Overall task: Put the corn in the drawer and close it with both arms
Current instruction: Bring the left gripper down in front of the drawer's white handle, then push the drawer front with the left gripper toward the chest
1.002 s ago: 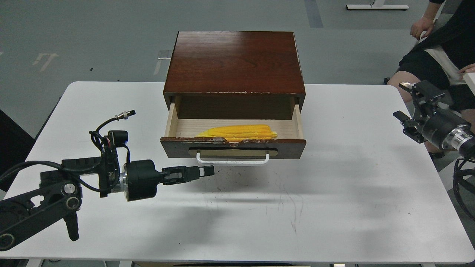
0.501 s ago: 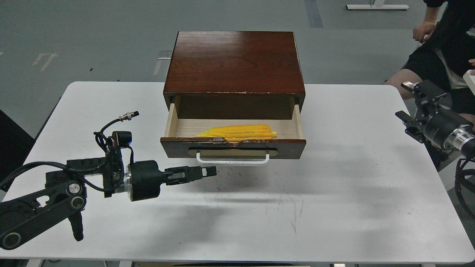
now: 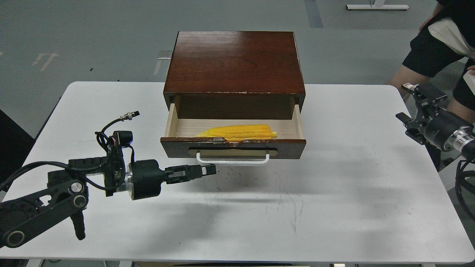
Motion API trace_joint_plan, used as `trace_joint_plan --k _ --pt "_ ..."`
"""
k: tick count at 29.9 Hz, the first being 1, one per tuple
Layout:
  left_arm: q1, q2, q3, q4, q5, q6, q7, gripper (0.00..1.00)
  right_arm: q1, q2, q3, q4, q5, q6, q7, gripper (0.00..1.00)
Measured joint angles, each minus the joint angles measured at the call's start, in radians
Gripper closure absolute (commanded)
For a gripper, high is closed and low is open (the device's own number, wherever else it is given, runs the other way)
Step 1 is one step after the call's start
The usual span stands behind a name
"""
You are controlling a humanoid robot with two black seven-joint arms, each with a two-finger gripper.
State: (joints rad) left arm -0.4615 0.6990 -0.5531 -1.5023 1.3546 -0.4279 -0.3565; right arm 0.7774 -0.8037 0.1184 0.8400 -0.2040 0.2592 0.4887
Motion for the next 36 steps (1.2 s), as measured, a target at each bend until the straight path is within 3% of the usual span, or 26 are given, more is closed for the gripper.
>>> trace_joint_plan --k 36 --pt "-0.014 -0.012 -0.025 0.041 -0.028 -0.006 -0.001 1.0 -0.029 0.002 0.011 -0.01 0.0 0.0 0.0 0.0"
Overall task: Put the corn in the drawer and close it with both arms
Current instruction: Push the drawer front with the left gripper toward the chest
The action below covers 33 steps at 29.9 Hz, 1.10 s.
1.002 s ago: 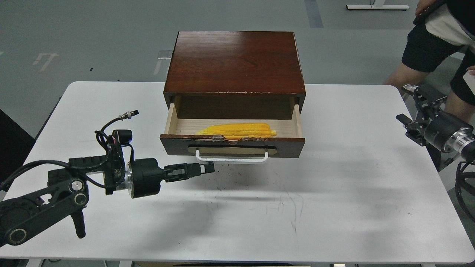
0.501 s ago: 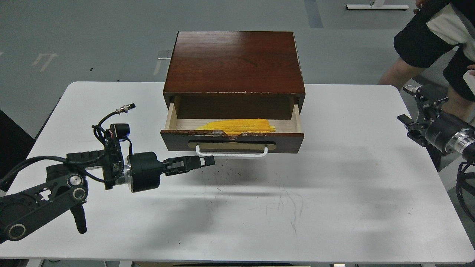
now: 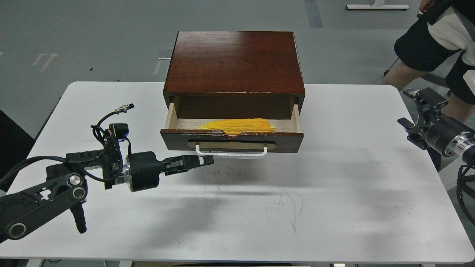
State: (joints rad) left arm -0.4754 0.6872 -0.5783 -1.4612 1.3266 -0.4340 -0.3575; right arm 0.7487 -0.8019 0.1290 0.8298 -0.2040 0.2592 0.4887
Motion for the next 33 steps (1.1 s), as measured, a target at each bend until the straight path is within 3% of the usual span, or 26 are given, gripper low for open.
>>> trace_joint_plan --k 33 --pt "-0.101 -0.078 -0.004 0.175 -0.003 -0.003 -0.004 1.0 -0.012 0.0 0.006 0.002 0.0 -0.029 0.0 0.0"
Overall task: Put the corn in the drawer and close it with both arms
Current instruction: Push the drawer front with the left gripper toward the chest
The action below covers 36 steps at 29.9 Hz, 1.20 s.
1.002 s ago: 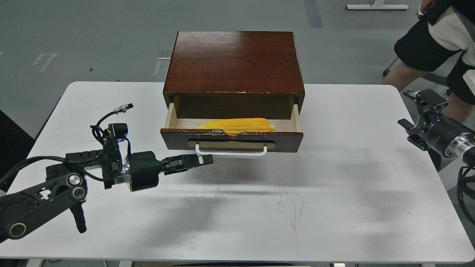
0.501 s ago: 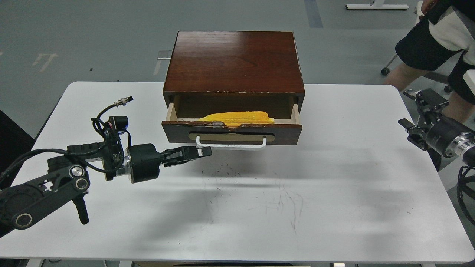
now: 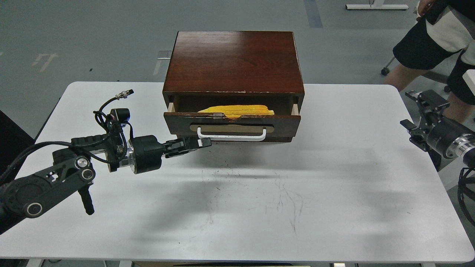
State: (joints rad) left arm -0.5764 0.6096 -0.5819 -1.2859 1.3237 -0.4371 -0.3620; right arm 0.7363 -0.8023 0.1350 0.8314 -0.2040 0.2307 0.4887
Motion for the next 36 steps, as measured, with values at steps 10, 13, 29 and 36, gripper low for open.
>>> trace_joint_plan --k 10,13,29,36 --pt "-0.04 -0.032 0.002 0.072 -0.04 0.004 0.0 1.0 -0.005 0.0 0.0 -0.002 0.0 -0.016 0.0 0.0" --pt "-0.042 -0.033 0.003 0.082 -0.041 0.004 0.0 1.0 -0.006 -0.003 0.001 -0.002 0.0 -0.016 0.0 0.0" --pt "-0.049 -0.054 0.002 0.133 -0.041 0.006 -0.002 1.0 -0.011 -0.005 0.005 -0.002 0.0 -0.027 0.0 0.0" --pt "-0.069 -0.06 0.003 0.141 -0.041 0.003 -0.002 1.0 -0.015 -0.005 0.006 -0.002 0.0 -0.035 0.0 0.0"
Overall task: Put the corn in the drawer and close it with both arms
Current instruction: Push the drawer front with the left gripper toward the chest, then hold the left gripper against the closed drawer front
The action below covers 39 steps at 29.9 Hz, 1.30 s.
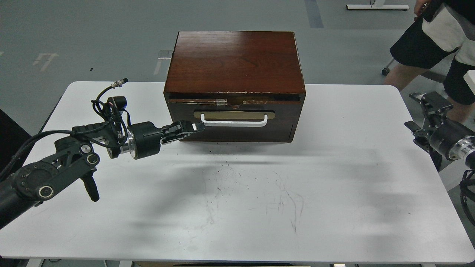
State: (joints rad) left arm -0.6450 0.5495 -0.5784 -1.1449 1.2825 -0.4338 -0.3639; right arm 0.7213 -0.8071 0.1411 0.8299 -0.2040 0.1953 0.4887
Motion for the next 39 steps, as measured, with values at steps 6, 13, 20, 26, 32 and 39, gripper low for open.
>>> trace_joint_plan --k 6,13,20,26,32,39 --pt "-0.015 -0.007 0.001 0.017 -0.001 -0.002 0.0 1.0 -0.004 0.0 0.0 0.0 0.0 -0.002 0.0 0.0" --pt "-0.026 -0.021 0.001 0.041 -0.002 -0.001 0.0 1.0 -0.009 -0.001 0.0 0.0 0.011 -0.004 0.0 0.0" --pt "-0.038 -0.035 0.001 0.06 -0.003 -0.002 0.0 1.0 -0.011 -0.003 0.0 0.0 0.015 -0.004 0.0 0.0" --pt "-0.036 -0.012 0.012 0.036 -0.032 -0.043 -0.007 1.0 -0.011 -0.003 0.006 0.0 0.015 -0.004 0.0 0.0" --pt "-0.022 0.084 0.014 -0.061 -0.093 -0.055 -0.021 0.88 -0.011 -0.002 0.022 0.0 0.016 -0.002 0.0 0.0" --pt "-0.013 0.204 0.005 -0.167 -0.291 -0.055 -0.075 0.0 -0.012 0.008 0.061 0.003 0.016 -0.002 0.0 0.0"
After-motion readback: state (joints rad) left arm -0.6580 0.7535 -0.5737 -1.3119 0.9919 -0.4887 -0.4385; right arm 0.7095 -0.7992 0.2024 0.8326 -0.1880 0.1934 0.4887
